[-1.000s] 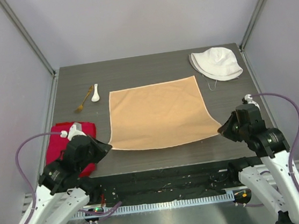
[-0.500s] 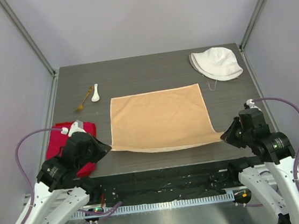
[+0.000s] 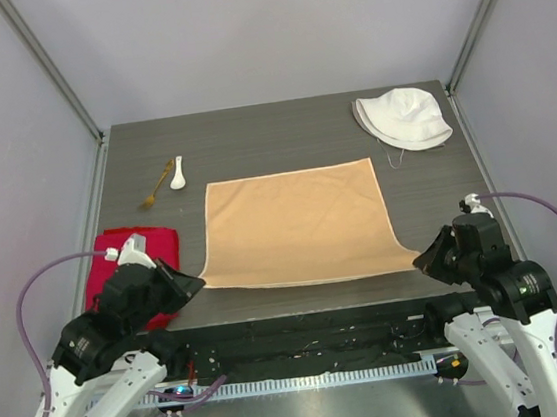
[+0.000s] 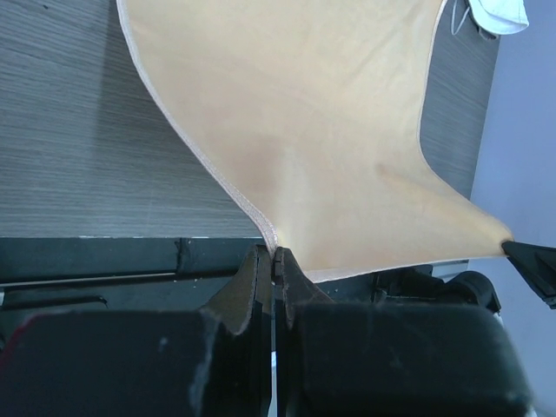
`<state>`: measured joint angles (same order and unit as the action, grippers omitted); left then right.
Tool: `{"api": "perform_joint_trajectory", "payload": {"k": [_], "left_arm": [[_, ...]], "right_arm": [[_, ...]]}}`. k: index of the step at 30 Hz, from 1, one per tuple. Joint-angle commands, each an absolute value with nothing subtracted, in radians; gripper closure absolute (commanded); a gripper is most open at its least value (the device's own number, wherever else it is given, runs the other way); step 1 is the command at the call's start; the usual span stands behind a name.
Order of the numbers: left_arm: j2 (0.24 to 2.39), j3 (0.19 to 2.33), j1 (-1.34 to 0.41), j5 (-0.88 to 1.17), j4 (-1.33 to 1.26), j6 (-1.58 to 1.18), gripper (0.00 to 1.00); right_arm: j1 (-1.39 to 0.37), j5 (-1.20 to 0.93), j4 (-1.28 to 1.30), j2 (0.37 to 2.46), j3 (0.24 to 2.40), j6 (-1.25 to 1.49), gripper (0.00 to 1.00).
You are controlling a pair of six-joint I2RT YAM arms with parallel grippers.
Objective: Fold the napkin into a case and place the utensils inside
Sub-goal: Fold and flatten the napkin at the center of the board.
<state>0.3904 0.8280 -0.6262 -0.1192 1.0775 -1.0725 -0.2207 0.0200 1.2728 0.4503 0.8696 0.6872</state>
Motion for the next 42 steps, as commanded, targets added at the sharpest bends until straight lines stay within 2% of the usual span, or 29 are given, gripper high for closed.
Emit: {"api": "perform_joint_trajectory", "payload": {"k": [1, 6, 11, 18, 22, 25, 30, 37, 41, 42], "left_arm": [[0.422, 0.862, -0.626, -0.107, 1.052, -1.043, 1.00], [0.518, 1.018, -0.626, -0.182, 0.977, -0.927, 1.00], [0.727, 1.389, -0.626, -0.230, 0.928, -0.726, 1.00], [0.868, 1.791, -0.624, -0.178, 0.908, -0.562, 1.00], [0.879, 1.893, -0.626, -0.152, 0.902, -0.508, 1.00], [0.877, 1.924, -0.626, -0.166, 0.890, -0.486, 1.00], [0.929, 1.930, -0.624, -0.225, 0.871, -0.469, 1.00], [1.178, 1.944, -0.608, -0.440, 0.876, -0.446, 1.00], [1.356, 1.962, -0.445, -0.376, 0.893, -0.533, 1.00], [1.411, 1.909, -0.401, -0.338, 0.858, -0.558, 1.00]], "right_arm": [[-0.222, 0.015, 1.211, 0.480, 0.902, 0.680, 0.99], [-0.222, 0.070, 1.135, 0.587, 1.061, 0.574, 0.99], [-0.222, 0.084, 1.083, 0.686, 1.359, 0.459, 0.99], [-0.258, 0.081, 1.065, 0.755, 1.732, 0.307, 0.99], [-0.282, 0.087, 1.045, 0.744, 1.877, 0.275, 0.99], [-0.284, 0.077, 1.013, 0.730, 1.917, 0.267, 0.99], [-0.287, 0.207, 1.000, 0.793, 1.924, 0.281, 0.99], [-0.288, 0.323, 0.862, 0.960, 1.712, 0.333, 0.99], [-0.285, 0.377, 0.724, 1.119, 1.634, 0.308, 0.99], [-0.284, 0.364, 0.697, 1.150, 1.622, 0.305, 0.99]]}}
